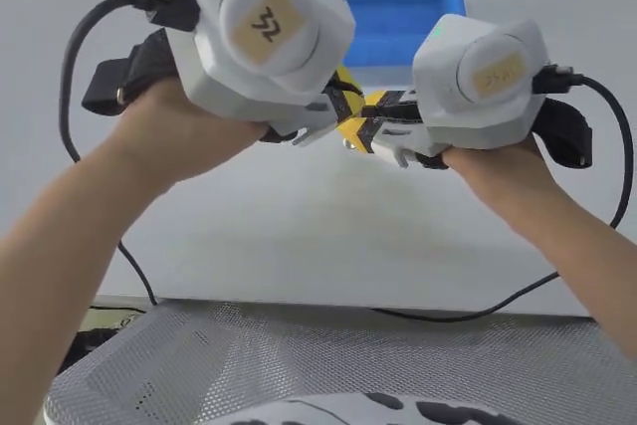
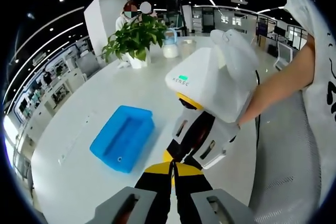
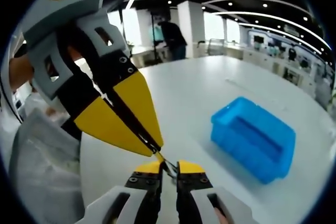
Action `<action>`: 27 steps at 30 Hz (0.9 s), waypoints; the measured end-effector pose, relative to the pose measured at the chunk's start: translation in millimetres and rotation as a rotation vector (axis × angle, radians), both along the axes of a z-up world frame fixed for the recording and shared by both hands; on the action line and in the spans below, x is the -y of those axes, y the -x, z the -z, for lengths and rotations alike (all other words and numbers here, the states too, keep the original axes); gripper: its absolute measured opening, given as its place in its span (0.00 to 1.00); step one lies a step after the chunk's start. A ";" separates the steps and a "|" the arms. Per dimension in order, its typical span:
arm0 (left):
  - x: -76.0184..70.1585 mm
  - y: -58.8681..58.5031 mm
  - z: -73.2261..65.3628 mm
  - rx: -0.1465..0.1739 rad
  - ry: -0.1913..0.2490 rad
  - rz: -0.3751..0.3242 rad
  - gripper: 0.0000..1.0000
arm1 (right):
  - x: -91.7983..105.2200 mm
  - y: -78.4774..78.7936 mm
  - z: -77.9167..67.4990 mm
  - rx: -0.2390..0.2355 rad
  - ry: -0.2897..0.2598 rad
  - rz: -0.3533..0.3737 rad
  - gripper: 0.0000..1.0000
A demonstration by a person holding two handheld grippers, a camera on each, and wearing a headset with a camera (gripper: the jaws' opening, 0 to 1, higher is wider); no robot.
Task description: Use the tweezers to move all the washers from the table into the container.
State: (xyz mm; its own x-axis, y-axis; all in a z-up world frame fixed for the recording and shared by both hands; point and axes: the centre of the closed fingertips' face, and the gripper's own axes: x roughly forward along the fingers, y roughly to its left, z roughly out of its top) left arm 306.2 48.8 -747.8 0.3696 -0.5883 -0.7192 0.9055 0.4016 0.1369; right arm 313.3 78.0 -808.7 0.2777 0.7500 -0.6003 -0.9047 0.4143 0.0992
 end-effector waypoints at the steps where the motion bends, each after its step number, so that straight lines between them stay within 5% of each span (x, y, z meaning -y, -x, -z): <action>1: 0.3 0.6 0.1 0.003 -0.005 0.008 0.00 | -0.6 0.5 -0.6 0.006 0.006 -0.005 0.05; 27: 0.2 -15.2 -41.5 0.096 0.011 0.036 0.00 | -5.9 -18.5 -44.4 0.085 -0.014 -0.027 0.04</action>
State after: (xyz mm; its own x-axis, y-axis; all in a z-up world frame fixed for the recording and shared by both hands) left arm 321.4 48.6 -706.3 0.4149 -0.6103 -0.6748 0.9023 0.3713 0.2190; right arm 331.8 83.9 -764.2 0.3066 0.7660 -0.5650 -0.9209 0.3888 0.0273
